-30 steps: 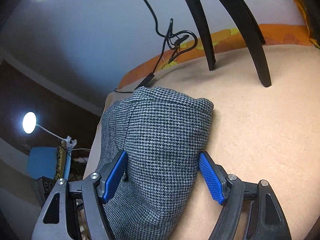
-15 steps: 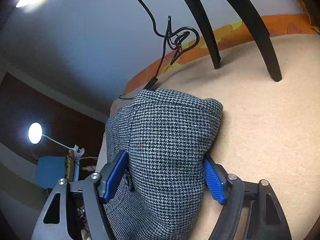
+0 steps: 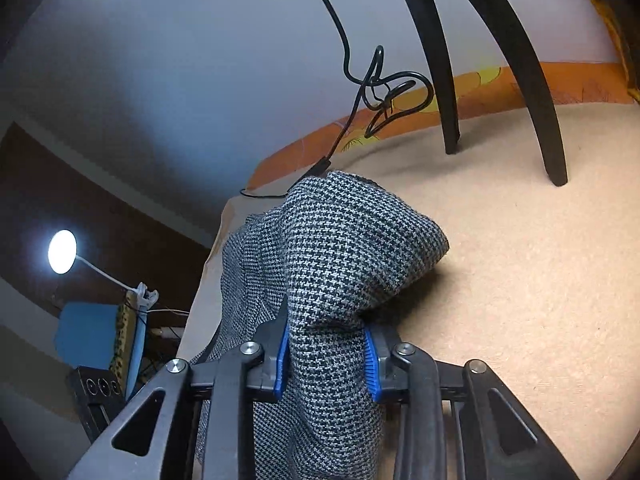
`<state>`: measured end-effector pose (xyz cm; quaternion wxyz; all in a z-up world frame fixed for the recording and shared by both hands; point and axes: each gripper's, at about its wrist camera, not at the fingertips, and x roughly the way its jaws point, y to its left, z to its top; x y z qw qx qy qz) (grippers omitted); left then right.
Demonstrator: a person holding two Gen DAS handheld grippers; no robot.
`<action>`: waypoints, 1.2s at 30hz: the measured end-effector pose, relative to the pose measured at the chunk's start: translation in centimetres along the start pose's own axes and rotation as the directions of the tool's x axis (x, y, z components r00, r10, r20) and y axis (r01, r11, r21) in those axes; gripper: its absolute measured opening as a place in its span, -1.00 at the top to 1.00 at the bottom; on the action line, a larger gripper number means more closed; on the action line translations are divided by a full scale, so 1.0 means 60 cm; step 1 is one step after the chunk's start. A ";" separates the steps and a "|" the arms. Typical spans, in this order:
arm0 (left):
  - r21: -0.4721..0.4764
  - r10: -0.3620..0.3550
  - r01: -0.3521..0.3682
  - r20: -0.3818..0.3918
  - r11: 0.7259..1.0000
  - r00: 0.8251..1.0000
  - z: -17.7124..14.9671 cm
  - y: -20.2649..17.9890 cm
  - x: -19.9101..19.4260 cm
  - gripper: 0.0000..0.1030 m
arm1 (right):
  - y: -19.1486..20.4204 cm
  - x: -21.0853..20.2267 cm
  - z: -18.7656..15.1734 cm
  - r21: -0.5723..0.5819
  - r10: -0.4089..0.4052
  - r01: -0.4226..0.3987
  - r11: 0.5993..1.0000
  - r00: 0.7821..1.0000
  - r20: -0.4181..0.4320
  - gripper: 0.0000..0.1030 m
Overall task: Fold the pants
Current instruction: 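Grasp the folded shorts edge with the right gripper while the left gripper grasps beside it, then lift the folded shorts with both grippers and carry them toward the green-striped pillow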
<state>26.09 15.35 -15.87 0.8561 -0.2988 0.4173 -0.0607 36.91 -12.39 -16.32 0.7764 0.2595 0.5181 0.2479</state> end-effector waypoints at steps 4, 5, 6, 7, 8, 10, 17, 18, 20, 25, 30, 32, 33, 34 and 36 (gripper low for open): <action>-0.003 -0.015 0.015 -0.007 1.000 1.000 -0.001 0.005 0.001 0.47 | -0.017 0.005 0.000 0.045 0.017 -0.016 0.999 1.000 -0.015 0.18; 0.001 -0.015 0.015 -0.008 1.000 1.000 -0.001 0.006 0.001 0.47 | -0.020 0.006 0.000 0.050 0.017 -0.017 0.999 1.000 -0.017 0.12; 0.005 -0.013 0.013 -0.009 1.000 1.000 -0.001 0.005 0.001 0.47 | -0.021 0.007 -0.001 0.051 0.018 -0.017 0.999 1.000 -0.019 0.07; 0.007 -0.014 0.014 -0.009 1.000 1.000 -0.002 0.006 0.002 0.47 | -0.023 0.009 -0.001 0.053 0.019 -0.018 0.998 1.000 -0.023 -0.07; 0.005 -0.014 0.015 -0.010 1.000 1.000 -0.002 0.007 0.003 0.45 | -0.025 0.013 -0.002 0.057 0.022 -0.021 0.998 0.999 -0.031 -0.18; -0.003 -0.018 0.018 -0.015 1.000 1.000 -0.002 0.008 0.008 0.43 | -0.024 0.020 -0.006 0.060 0.031 -0.029 0.998 0.999 -0.036 -0.23; -0.034 -0.034 0.034 -0.022 0.999 0.999 0.002 0.021 0.021 0.44 | -0.011 0.016 -0.011 0.034 0.023 -0.022 0.999 0.999 -0.025 0.37; -0.027 -0.039 0.039 -0.016 0.999 0.999 0.002 0.018 0.018 0.47 | -0.008 0.012 -0.011 0.024 0.018 -0.018 1.000 1.000 -0.019 0.41; -0.005 -0.041 0.041 0.003 0.999 0.999 0.001 0.008 0.008 0.51 | 0.006 0.004 -0.011 -0.014 -0.004 0.003 1.000 1.000 -0.009 0.51; 0.049 -0.043 0.042 0.031 0.998 0.999 0.001 -0.015 -0.012 0.56 | 0.053 -0.013 -0.010 -0.118 -0.055 0.057 0.991 0.998 0.018 0.57; 0.086 -0.062 0.058 0.044 0.995 0.997 -0.002 -0.035 -0.031 0.60 | 0.096 -0.038 -0.012 -0.187 -0.060 0.066 0.980 0.997 0.038 0.58; 0.096 -0.064 0.060 0.046 0.994 0.997 -0.005 -0.043 -0.036 0.60 | 0.108 -0.045 -0.014 -0.205 -0.062 0.070 0.976 0.997 0.041 0.59; 0.104 -0.068 0.063 0.043 0.993 0.997 -0.006 -0.047 -0.039 0.60 | 0.116 -0.052 -0.016 -0.218 -0.064 0.072 0.973 0.997 0.043 0.59; 0.109 -0.072 0.067 0.039 0.992 0.997 -0.008 -0.050 -0.041 0.60 | 0.120 -0.056 -0.019 -0.229 -0.065 0.074 0.971 0.997 0.045 0.59; 0.120 -0.077 0.073 0.035 0.990 0.996 -0.014 -0.057 -0.047 0.61 | 0.132 -0.072 -0.025 -0.255 -0.069 0.081 0.964 0.996 0.054 0.59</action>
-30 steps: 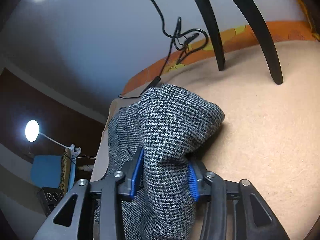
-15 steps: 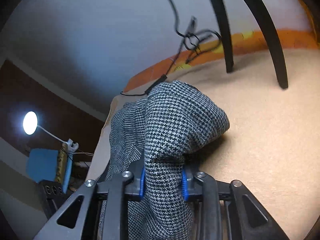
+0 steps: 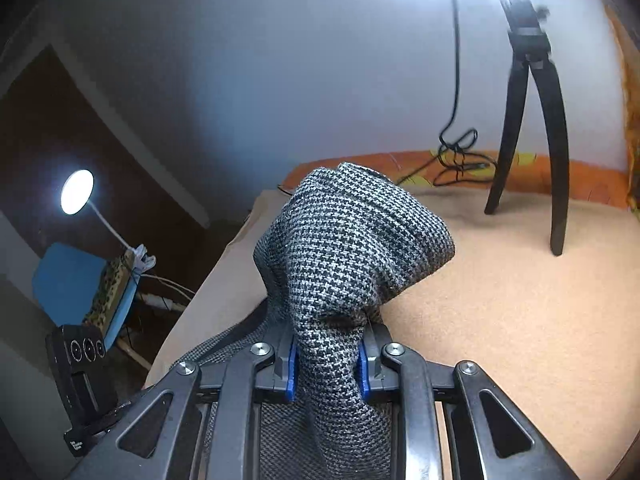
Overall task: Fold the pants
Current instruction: 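Lift the folded shorts with both grippers and carry them toward the green-striped pillow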
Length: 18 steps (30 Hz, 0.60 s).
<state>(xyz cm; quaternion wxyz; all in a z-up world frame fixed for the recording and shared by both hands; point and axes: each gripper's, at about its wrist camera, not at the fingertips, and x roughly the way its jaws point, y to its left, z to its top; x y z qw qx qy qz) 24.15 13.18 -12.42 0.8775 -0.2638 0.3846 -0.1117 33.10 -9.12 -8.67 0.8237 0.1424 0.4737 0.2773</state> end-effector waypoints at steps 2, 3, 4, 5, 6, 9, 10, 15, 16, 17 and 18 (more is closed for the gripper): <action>0.009 -0.008 0.008 -0.002 1.000 1.000 -0.003 -0.010 -0.007 0.61 | 0.003 -0.013 -0.002 -0.002 0.000 0.000 1.000 1.000 0.003 0.59; 0.012 -0.013 0.013 -0.003 1.000 1.000 -0.004 -0.013 -0.011 0.61 | 0.004 -0.019 -0.003 -0.001 0.000 0.000 1.000 1.000 0.004 0.59; 0.017 -0.017 0.017 -0.004 1.000 1.000 -0.004 -0.017 -0.015 0.61 | 0.004 -0.030 -0.005 -0.002 -0.002 0.002 1.000 1.000 0.006 0.59; 0.021 -0.020 0.020 -0.005 1.000 1.000 -0.003 -0.020 -0.018 0.61 | 0.009 -0.033 -0.007 -0.003 -0.005 0.005 1.000 1.000 0.008 0.59; 0.026 -0.026 0.026 -0.007 0.999 1.000 -0.004 -0.027 -0.020 0.61 | 0.009 -0.041 -0.008 -0.002 -0.007 0.007 1.000 1.000 0.011 0.59; 0.038 -0.041 0.042 -0.016 0.998 0.999 -0.002 -0.047 -0.025 0.61 | 0.009 -0.062 -0.012 0.009 -0.009 0.009 1.000 1.000 0.018 0.60; 0.047 -0.044 0.044 -0.020 0.998 0.999 -0.003 -0.054 -0.027 0.61 | 0.007 -0.072 -0.014 0.012 -0.008 0.008 1.000 1.000 0.021 0.59; 0.103 -0.053 0.056 -0.035 0.993 0.998 -0.008 -0.101 -0.027 0.61 | 0.004 -0.108 -0.017 0.012 -0.013 0.013 1.000 0.999 0.042 0.60; 0.110 -0.059 0.063 -0.040 0.992 0.997 -0.009 -0.111 -0.025 0.62 | 0.002 -0.121 -0.018 0.011 -0.016 0.015 1.000 0.999 0.049 0.60; 0.116 -0.065 0.069 -0.044 0.991 0.997 -0.011 -0.120 -0.023 0.62 | 0.002 -0.127 -0.018 0.011 -0.017 0.017 1.000 0.998 0.054 0.60; 0.119 -0.069 0.074 -0.046 0.990 0.997 -0.013 -0.125 -0.021 0.62 | 0.001 -0.135 -0.019 0.011 -0.019 0.019 1.000 0.998 0.058 0.60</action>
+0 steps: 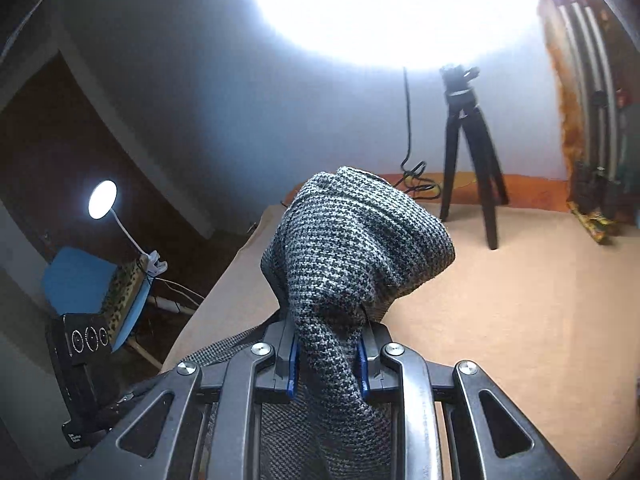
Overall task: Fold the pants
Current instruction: 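Lift the folded shorts with both grippers and carry them toward the green-striped pillow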
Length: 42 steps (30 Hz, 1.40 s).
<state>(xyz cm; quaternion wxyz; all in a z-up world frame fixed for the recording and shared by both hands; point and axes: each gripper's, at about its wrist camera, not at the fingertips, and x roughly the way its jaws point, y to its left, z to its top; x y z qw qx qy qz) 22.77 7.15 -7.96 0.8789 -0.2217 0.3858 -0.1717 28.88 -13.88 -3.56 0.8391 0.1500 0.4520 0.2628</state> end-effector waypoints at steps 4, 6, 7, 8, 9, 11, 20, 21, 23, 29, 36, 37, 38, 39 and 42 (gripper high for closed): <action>0.018 -0.024 0.024 -0.012 1.000 1.000 0.000 -0.040 0.024 0.62 | -0.014 -0.043 0.000 -0.001 -0.015 0.015 1.000 1.000 0.023 0.60; 0.030 -0.039 0.040 -0.020 0.999 0.999 -0.002 -0.066 0.035 0.62 | -0.029 -0.069 0.000 0.002 -0.021 0.021 1.000 0.999 0.036 0.60; 0.035 -0.048 0.049 -0.024 0.998 0.999 -0.004 -0.068 0.028 0.62 | -0.033 -0.078 0.000 0.002 -0.025 0.025 1.000 0.999 0.042 0.60; 0.043 -0.056 0.057 -0.028 0.997 0.998 -0.007 -0.083 0.028 0.62 | -0.043 -0.093 0.001 0.001 -0.031 0.031 1.000 0.998 0.049 0.60; 0.055 -0.063 0.065 -0.033 0.996 0.997 -0.009 -0.099 0.032 0.62 | -0.051 -0.107 0.002 0.002 -0.037 0.037 0.999 0.998 0.057 0.60; 0.083 -0.076 0.079 -0.041 0.993 0.996 -0.006 -0.131 0.046 0.62 | -0.063 -0.130 0.003 0.005 -0.047 0.047 0.999 0.996 0.071 0.60; 0.177 -0.144 0.157 -0.081 0.972 0.986 0.007 -0.266 0.112 0.62 | -0.166 -0.255 0.022 0.042 -0.102 0.097 0.994 0.984 0.145 0.60; 0.188 -0.154 0.168 -0.087 0.968 0.984 0.008 -0.286 0.121 0.62 | -0.178 -0.268 0.025 0.046 -0.110 0.104 0.994 0.982 0.152 0.60; 0.208 -0.169 0.186 -0.097 0.960 0.981 0.005 -0.320 0.130 0.62 | -0.207 -0.299 0.034 0.057 -0.126 0.118 0.991 0.978 0.167 0.60; 0.251 -0.210 0.238 -0.132 0.938 0.969 0.008 -0.413 0.188 0.62 | -0.278 -0.371 0.059 0.066 -0.185 0.175 0.982 0.961 0.205 0.60; 0.297 -0.238 0.275 -0.154 0.914 0.959 0.004 -0.512 0.250 0.62 | -0.366 -0.430 0.094 0.055 -0.240 0.234 0.971 0.946 0.218 0.60; 0.302 -0.239 0.276 -0.153 0.912 0.959 0.005 -0.523 0.259 0.62 | -0.377 -0.437 0.099 0.048 -0.245 0.240 0.970 0.944 0.222 0.60; 0.305 -0.240 0.276 -0.152 0.911 0.959 0.005 -0.529 0.263 0.62 | -0.385 -0.441 0.102 0.043 -0.246 0.243 0.969 0.943 0.226 0.60; 0.311 -0.240 0.277 -0.151 0.909 0.959 0.005 -0.540 0.272 0.62 | -0.399 -0.446 0.107 0.036 -0.248 0.246 0.969 0.941 0.229 0.60; 0.333 -0.235 0.270 -0.143 0.903 0.961 0.000 -0.572 0.302 0.62 | -0.441 -0.451 0.116 0.034 -0.247 0.246 0.969 0.942 0.225 0.60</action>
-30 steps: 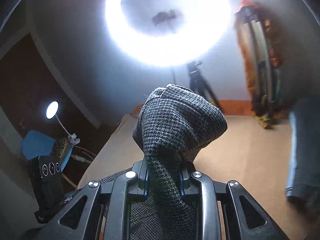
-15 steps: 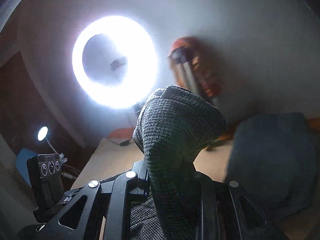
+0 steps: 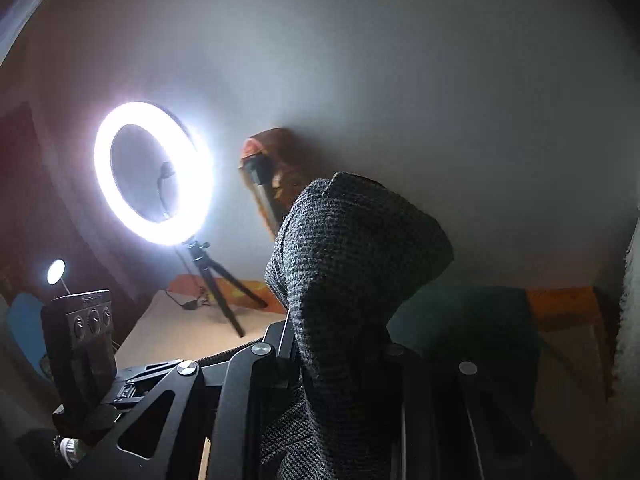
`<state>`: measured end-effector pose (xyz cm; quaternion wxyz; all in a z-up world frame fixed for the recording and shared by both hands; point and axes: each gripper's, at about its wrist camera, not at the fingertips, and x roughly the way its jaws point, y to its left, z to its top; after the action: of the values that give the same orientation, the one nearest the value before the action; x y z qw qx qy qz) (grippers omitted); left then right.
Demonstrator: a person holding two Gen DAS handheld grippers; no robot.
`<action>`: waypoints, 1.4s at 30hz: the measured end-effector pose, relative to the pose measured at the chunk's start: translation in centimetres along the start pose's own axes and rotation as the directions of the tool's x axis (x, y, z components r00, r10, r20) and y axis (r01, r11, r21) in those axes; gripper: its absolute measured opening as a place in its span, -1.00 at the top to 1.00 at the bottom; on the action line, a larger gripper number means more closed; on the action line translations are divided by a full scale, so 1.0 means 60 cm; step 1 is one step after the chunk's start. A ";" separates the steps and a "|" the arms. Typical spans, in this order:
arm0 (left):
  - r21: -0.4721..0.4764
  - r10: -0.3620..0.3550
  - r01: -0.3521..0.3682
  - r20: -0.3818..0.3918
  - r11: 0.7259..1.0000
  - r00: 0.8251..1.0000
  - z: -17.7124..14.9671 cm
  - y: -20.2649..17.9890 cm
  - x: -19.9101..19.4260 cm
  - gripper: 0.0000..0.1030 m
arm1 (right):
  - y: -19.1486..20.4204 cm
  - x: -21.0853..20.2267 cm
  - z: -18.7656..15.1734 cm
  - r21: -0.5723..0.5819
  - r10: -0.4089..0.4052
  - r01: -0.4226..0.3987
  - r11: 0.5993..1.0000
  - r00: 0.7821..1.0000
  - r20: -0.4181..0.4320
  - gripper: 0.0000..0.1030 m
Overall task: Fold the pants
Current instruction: 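Lift the folded shorts with both grippers and carry them toward the green-striped pillow, then lower the folded shorts onto the dark clothes stack and open both grippers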
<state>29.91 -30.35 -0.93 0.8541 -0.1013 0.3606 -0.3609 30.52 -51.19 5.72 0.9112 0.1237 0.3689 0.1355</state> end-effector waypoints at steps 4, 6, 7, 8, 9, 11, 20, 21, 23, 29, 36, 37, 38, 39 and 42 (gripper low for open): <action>0.015 0.011 -0.011 -0.016 1.000 1.000 -0.004 -0.012 0.050 0.62 | -0.045 0.017 0.000 -0.008 -0.003 0.003 1.000 1.000 -0.013 0.60; 0.029 0.023 -0.023 -0.018 0.999 1.000 -0.012 -0.017 0.072 0.62 | -0.070 0.031 -0.001 -0.013 0.003 -0.004 1.000 1.000 -0.023 0.60; 0.037 0.037 -0.036 -0.018 0.999 0.999 -0.018 -0.017 0.085 0.64 | -0.085 0.040 -0.002 -0.017 0.007 -0.007 1.000 1.000 -0.029 0.60; 0.034 0.042 -0.041 -0.022 0.999 0.999 -0.026 -0.015 0.094 0.64 | -0.103 0.055 -0.003 -0.025 0.001 -0.002 1.000 0.999 -0.044 0.60; 0.034 0.051 -0.050 -0.035 0.998 0.998 -0.037 -0.012 0.108 0.64 | -0.121 0.071 -0.003 -0.024 -0.004 0.003 1.000 0.998 -0.059 0.60; 0.044 0.071 -0.068 -0.077 0.997 0.994 -0.060 -0.009 0.135 0.64 | -0.152 0.099 -0.008 -0.015 -0.017 0.016 1.000 0.996 -0.089 0.60; 0.132 0.131 -0.115 -0.117 0.985 0.984 -0.099 -0.019 0.145 0.64 | -0.287 0.135 -0.050 0.106 -0.164 0.183 0.977 0.972 -0.168 -0.14; 0.124 0.130 -0.115 -0.121 0.986 0.984 -0.098 -0.016 0.142 0.64 | -0.298 0.131 -0.052 0.122 -0.173 0.195 0.973 0.970 -0.171 -0.23; 0.102 0.129 -0.116 -0.130 0.988 0.983 -0.098 -0.014 0.138 0.60 | -0.309 0.120 -0.051 0.146 -0.206 0.232 0.962 0.964 -0.169 -0.41; 0.029 0.126 -0.123 -0.178 0.992 0.976 -0.099 0.007 0.126 0.34 | -0.301 0.068 -0.059 0.167 -0.256 0.280 0.945 0.955 -0.152 -0.42; 0.007 0.142 -0.143 -0.151 0.990 0.978 -0.094 0.020 0.074 0.14 | -0.240 0.021 -0.099 0.112 -0.288 0.307 0.945 0.944 -0.160 -0.41; 0.008 0.146 -0.146 -0.145 0.989 0.979 -0.094 0.022 0.062 0.14 | -0.233 0.015 -0.106 0.102 -0.290 0.308 0.946 0.943 -0.162 -0.41; 0.008 0.147 -0.147 -0.139 0.989 0.979 -0.094 0.025 0.052 0.14 | -0.226 0.011 -0.113 0.091 -0.298 0.315 0.945 0.940 -0.165 -0.41; 0.005 0.145 -0.146 -0.132 0.989 0.980 -0.094 0.027 0.039 0.14 | -0.217 0.006 -0.122 0.081 -0.312 0.328 0.941 0.935 -0.170 -0.41; 0.003 0.147 -0.148 -0.117 0.989 0.982 -0.093 0.026 0.004 0.14 | -0.194 -0.005 -0.140 0.065 -0.331 0.346 0.936 0.928 -0.171 -0.41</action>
<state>27.06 -28.91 -5.75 0.8557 -0.0555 0.4174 -0.3009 26.17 -61.09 -3.75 0.8820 0.0897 0.4614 -0.0320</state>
